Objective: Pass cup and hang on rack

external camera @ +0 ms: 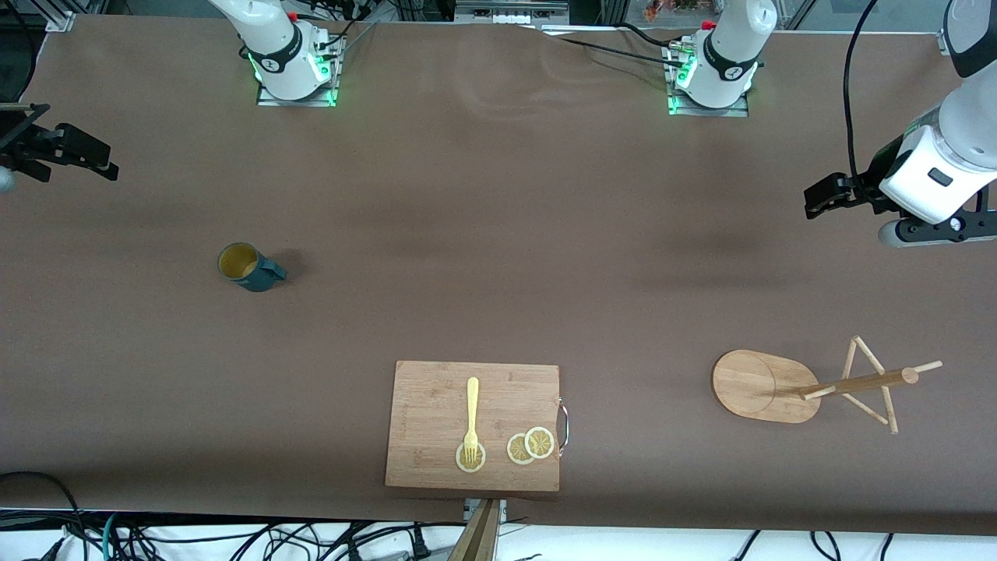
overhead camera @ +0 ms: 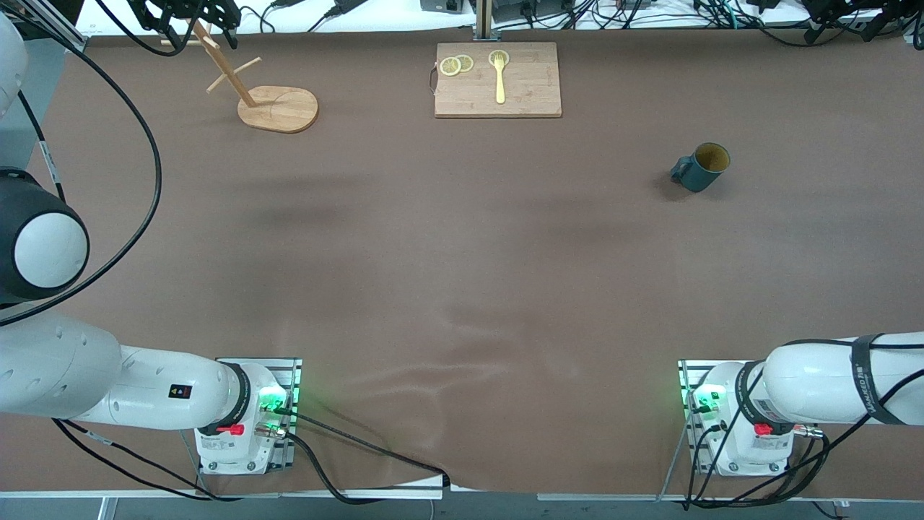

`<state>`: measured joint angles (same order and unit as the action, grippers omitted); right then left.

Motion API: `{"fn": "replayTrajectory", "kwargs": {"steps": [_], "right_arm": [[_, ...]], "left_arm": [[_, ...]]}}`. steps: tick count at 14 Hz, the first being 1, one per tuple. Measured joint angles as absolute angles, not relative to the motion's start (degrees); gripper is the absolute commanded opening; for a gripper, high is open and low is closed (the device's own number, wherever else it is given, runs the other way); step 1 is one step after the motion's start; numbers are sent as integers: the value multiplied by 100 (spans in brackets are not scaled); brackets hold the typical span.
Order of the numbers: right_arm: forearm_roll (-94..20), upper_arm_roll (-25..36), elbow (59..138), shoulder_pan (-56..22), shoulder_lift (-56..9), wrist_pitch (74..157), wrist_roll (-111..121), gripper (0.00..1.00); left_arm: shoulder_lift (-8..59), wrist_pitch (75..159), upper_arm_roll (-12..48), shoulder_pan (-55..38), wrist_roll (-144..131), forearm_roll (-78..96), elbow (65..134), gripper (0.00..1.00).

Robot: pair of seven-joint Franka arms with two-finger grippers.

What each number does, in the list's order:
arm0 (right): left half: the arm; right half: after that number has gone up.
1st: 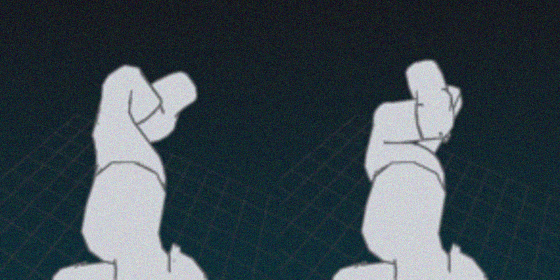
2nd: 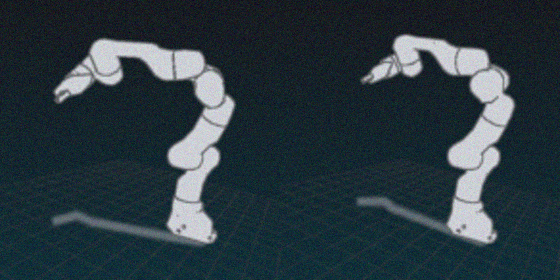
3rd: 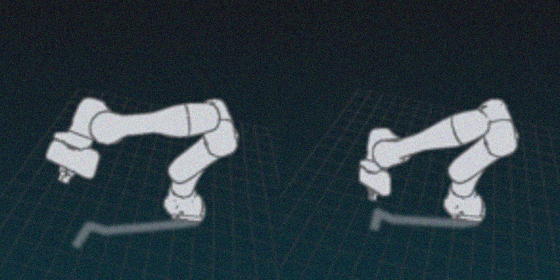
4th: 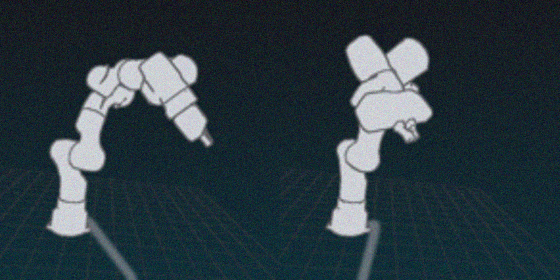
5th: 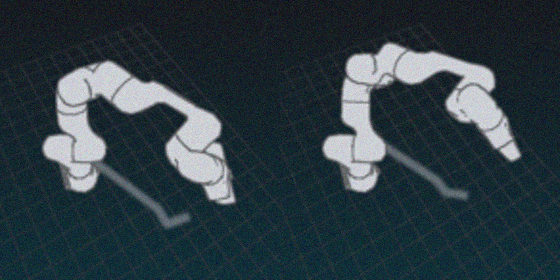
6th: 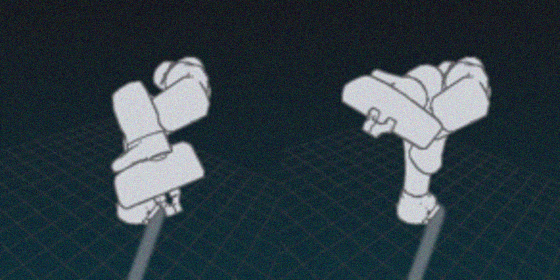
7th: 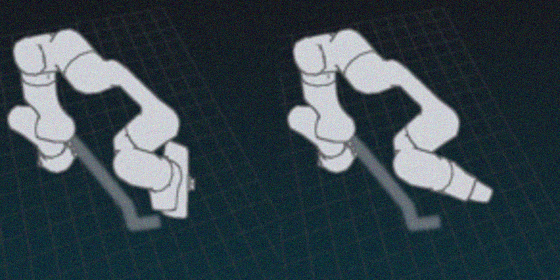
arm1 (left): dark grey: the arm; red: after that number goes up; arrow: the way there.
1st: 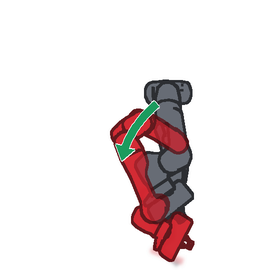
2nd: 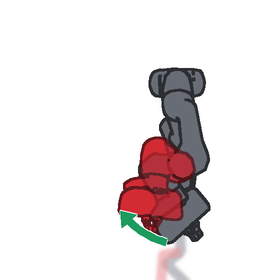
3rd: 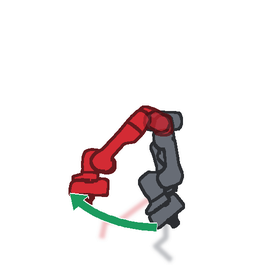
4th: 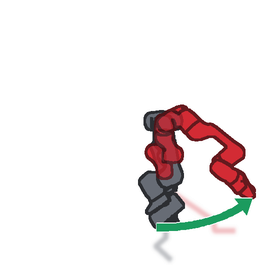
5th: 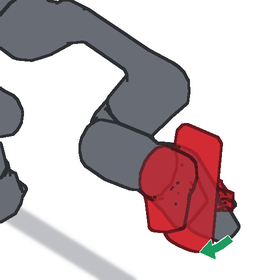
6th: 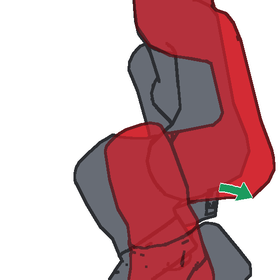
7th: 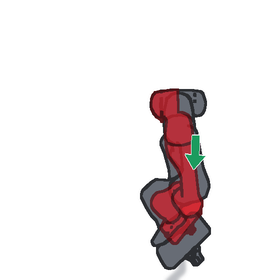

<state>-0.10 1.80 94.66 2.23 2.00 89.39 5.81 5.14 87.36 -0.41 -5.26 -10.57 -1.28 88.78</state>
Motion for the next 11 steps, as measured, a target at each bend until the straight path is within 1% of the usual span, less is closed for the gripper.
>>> {"fn": "replayTrajectory", "kwargs": {"steps": [11], "right_arm": [[7,220,9498,228,200,8817,451,100]], "left_arm": [[517,8736,-52,-520,-1057,-128,8878,100]]}}
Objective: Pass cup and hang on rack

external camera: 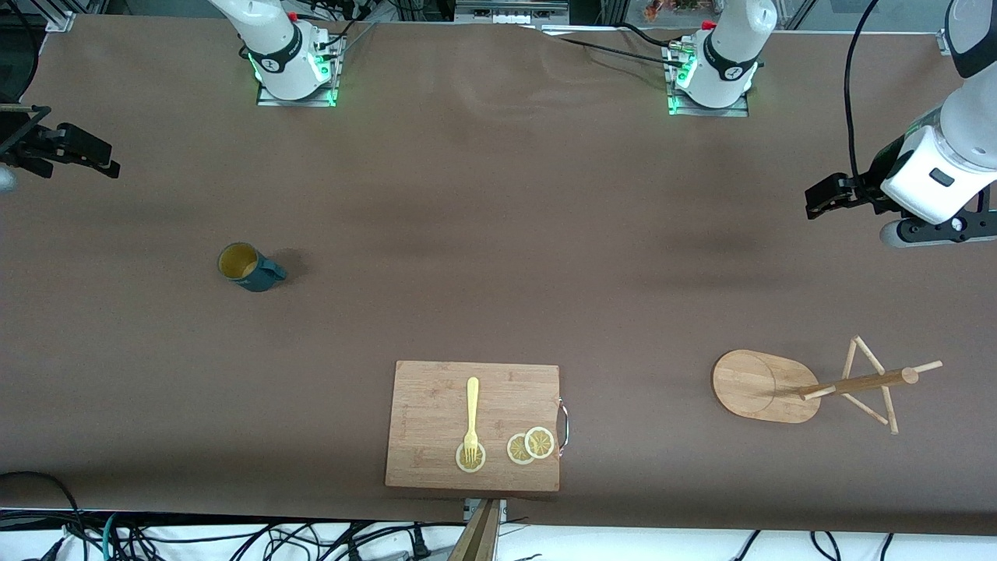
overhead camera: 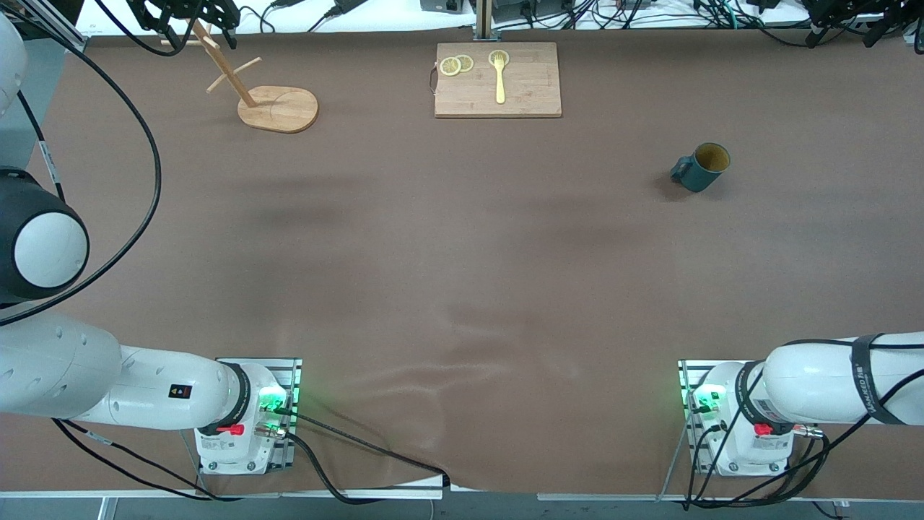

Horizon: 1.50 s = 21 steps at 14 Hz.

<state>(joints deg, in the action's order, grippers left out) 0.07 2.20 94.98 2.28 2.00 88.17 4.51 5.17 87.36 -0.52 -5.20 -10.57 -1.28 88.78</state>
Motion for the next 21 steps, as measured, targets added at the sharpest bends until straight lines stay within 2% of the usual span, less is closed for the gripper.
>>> {"fn": "replayTrajectory", "kwargs": {"steps": [14,21], "right_arm": [[66,221,9505,228,185,8746,452,100],[71,228,9506,234,-43,8603,454,100]], "left_arm": [[519,8736,-21,-527,-1057,-128,8878,100],[519,8736,-22,-527,-1057,-128,8878,100]]}}
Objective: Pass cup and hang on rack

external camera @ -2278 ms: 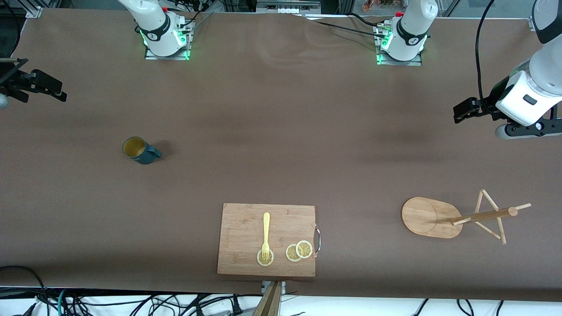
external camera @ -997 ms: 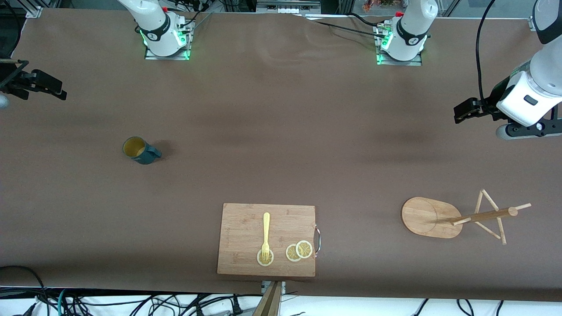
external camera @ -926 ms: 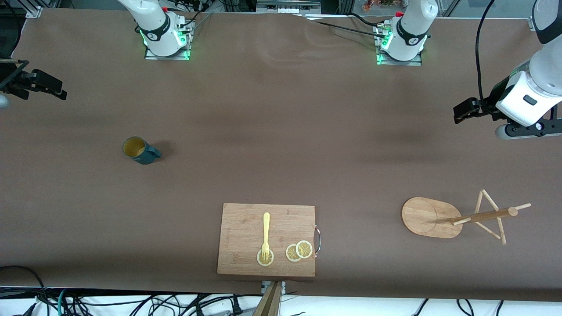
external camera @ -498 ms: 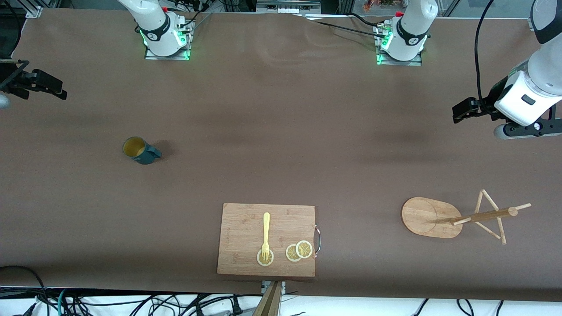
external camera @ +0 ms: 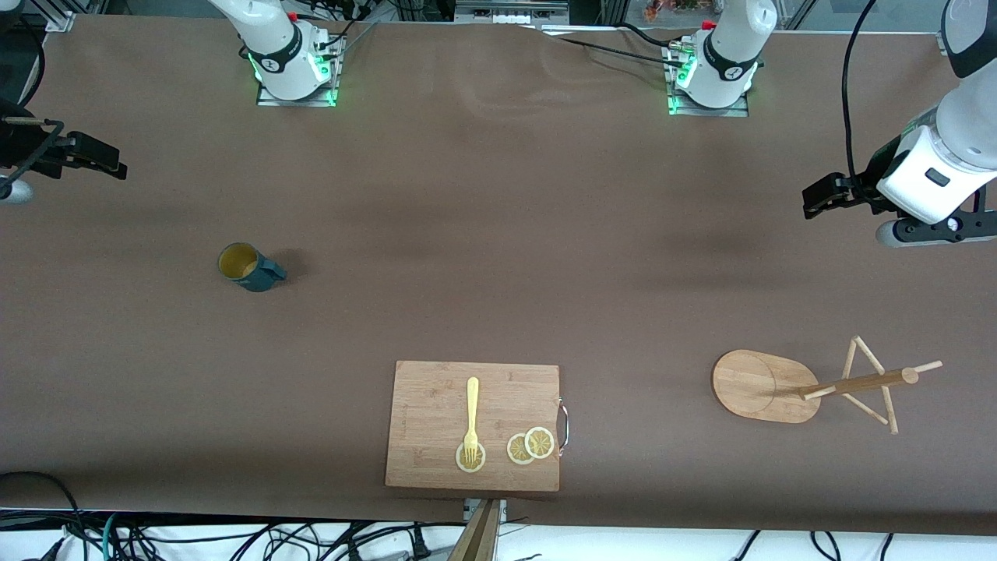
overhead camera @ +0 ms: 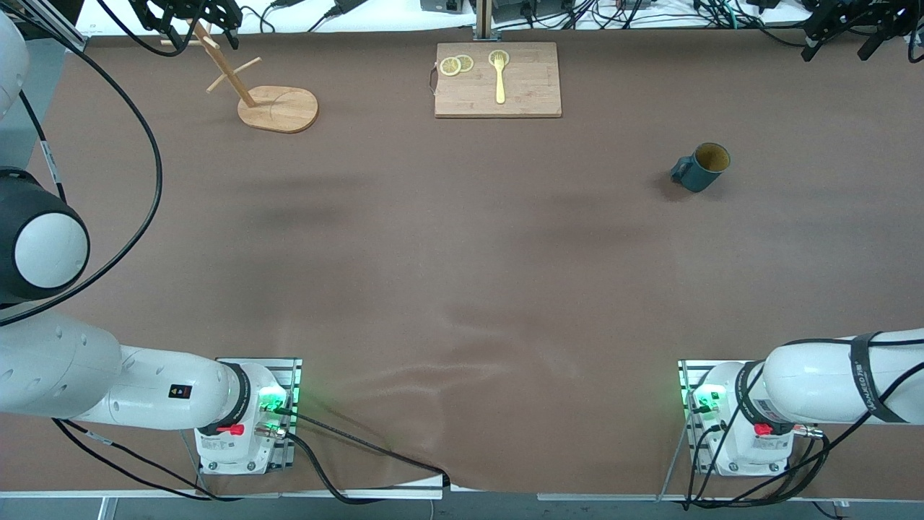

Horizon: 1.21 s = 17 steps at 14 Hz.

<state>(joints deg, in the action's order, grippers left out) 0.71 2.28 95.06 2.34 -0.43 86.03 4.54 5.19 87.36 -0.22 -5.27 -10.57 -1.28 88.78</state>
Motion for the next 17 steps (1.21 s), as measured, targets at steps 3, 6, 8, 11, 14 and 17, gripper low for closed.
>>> {"fn": "replayTrajectory", "kwargs": {"steps": [3,6,8,11,14,17], "right_arm": [[71,224,9504,229,-140,8178,454,100],[71,218,9519,226,-242,8006,454,100],[72,217,9624,225,-404,8475,454,100],[73,209,10405,224,-633,10338,453,99],[72,202,11320,222,-753,11937,434,98],[71,205,12101,223,-857,12987,-127,88]], "left_arm": [[519,8736,-22,-527,-1057,-128,8878,100],[519,8736,-23,-527,-1057,-128,8878,100],[519,8736,-23,-527,-1057,-128,8877,100],[519,8736,-24,-527,-1057,-128,8875,100],[519,8736,-10,-527,-1057,-128,8872,100],[519,8736,13,-531,-1057,-128,8866,100]]}}
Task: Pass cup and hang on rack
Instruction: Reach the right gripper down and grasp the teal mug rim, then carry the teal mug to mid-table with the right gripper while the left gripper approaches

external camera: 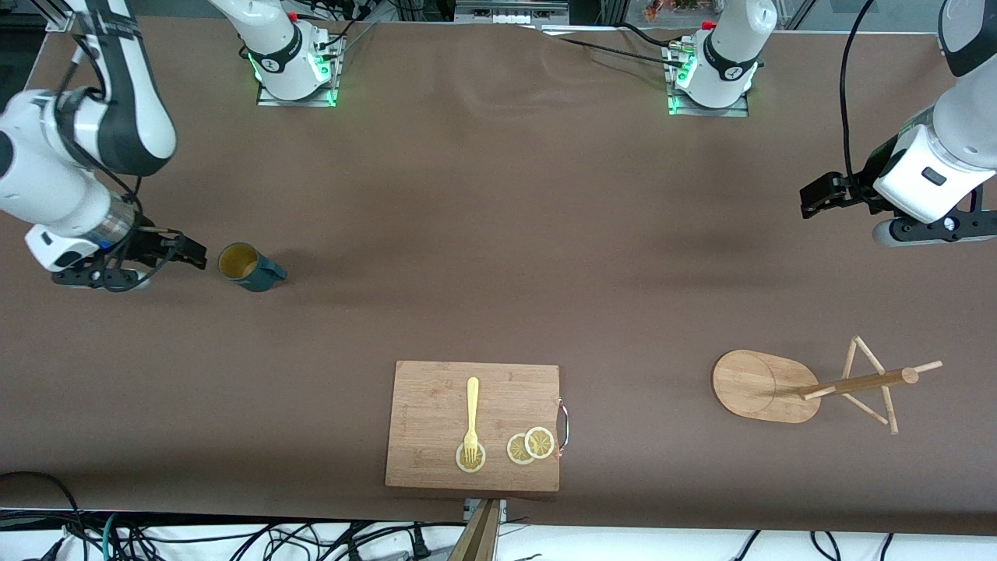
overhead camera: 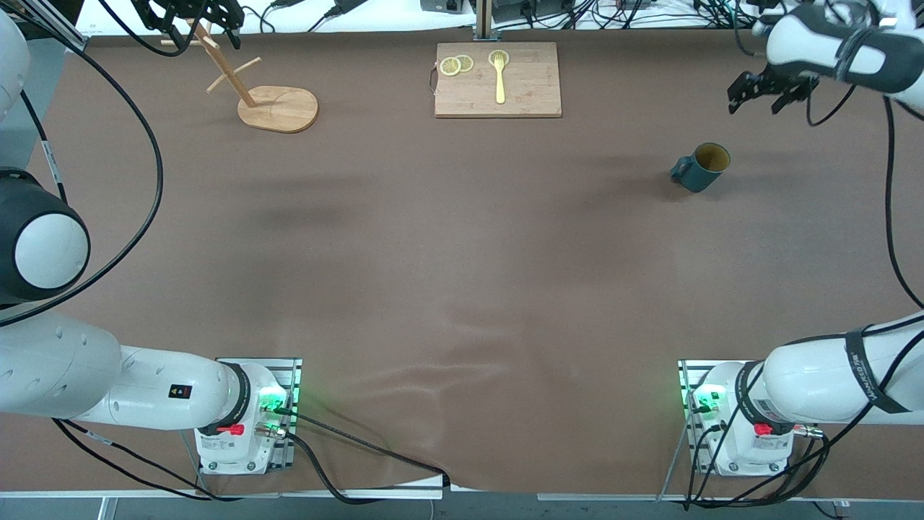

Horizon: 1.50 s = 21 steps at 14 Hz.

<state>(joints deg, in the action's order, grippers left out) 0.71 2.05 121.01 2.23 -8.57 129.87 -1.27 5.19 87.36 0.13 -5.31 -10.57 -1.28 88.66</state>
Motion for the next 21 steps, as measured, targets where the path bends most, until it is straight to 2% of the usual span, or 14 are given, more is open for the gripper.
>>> {"fn": "replayTrajectory", "kwargs": {"steps": [3,4,6,8,9,11,12,18,21], "right_arm": [[71,205,12422,224,-1009,13150,-516,85],[71,208,12454,227,-1064,13153,-555,81],[64,219,12514,232,-1188,13152,-603,68],[57,227,12570,235,-1351,13220,-617,52],[53,228,12571,236,-1424,13273,-626,40],[52,230,12572,238,-1533,13298,-642,7],[51,231,12572,240,-1580,13298,-643,0],[41,218,12488,237,-1561,13257,-669,0],[41,-2,12032,226,-1471,12460,-652,0]], "left_arm": [[519,8736,-2,-531,-1057,-128,8787,100],[519,8736,-2,-531,-1057,-128,8718,100],[518,8736,-1,-531,-1057,-127,8628,100],[519,8746,1,-534,-1057,131,8539,100],[518,8754,1,-535,-1057,455,8477,100],[521,8763,-10,-529,-1057,760,8412,100],[526,8767,-19,-523,-1057,787,8407,100],[760,8765,4,-543,-1057,789,8403,100],[923,8764,7,-562,-1057,789,8402,100]]}}
